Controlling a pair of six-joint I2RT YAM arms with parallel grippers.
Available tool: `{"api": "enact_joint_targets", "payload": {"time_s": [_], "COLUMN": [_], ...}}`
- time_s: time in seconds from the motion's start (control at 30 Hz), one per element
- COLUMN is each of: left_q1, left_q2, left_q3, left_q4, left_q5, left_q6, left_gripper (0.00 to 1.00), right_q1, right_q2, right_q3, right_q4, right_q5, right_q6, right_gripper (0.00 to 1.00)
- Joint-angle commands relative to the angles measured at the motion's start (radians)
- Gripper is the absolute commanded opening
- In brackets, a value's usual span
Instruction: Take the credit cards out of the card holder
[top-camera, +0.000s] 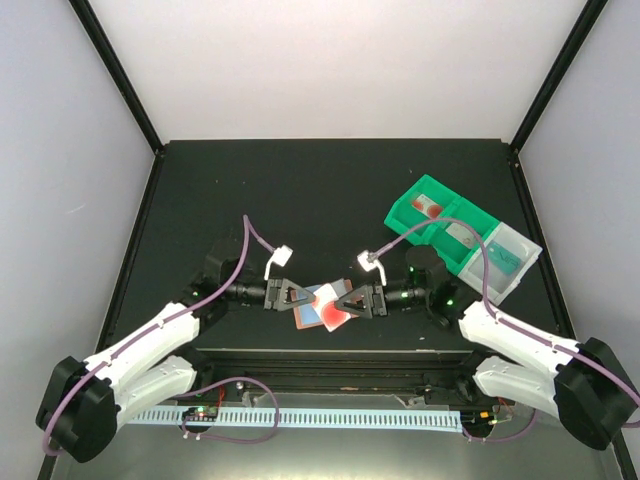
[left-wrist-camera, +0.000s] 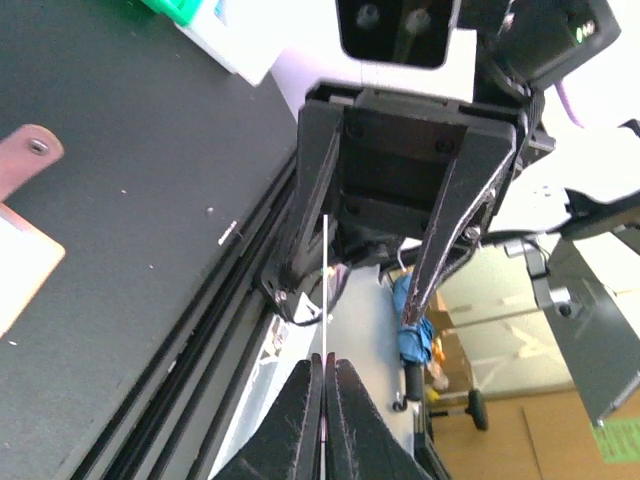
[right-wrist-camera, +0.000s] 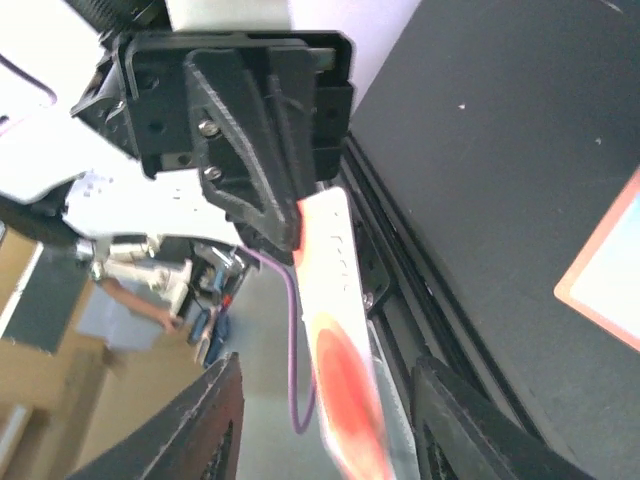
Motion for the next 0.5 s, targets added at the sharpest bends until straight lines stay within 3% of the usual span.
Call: {"api": "enact_joint_targets", "payload": {"time_s": [0.0,0.1,0.2,0.23,0.47], "left_q1": [-0.006,-0.005,-0.006,-0.006,-0.007], "left_q2": [0.014,0.027,0.025,0.021,-0.019], "left_q3": [-0.001,-0.012,-0.024,-0.025,-0.05], "left_q4": [0.102,0.175,0.226,0.236,0.31], "left_q5": [-0.096,-0.129,-0.184,-0.201,-0.307], "left_q6": [-0.088,-0.173,-0.244,-0.258,-0.35], "left_gripper": [0.02,0.02,0.02,0.02,0.02], "right_q1": [-0.001,-0.001,0.0,0.001,0.018], "right_q2": [-0.01,-0.011,-0.016,-0.017,-0.006], "right_q3": [-0.061,-0.087,-0.111,-0.114,-0.128], "right_q4": [0.187,0.232,0.296,0.305,0.401], "right_q5": [0.131,0.211,0.27,0.289,0.362], "right_q6": [0.191,0.265,0.333,0.348,0.464], "right_gripper": [0.5,0.54,0.7,0.71,0.63]}}
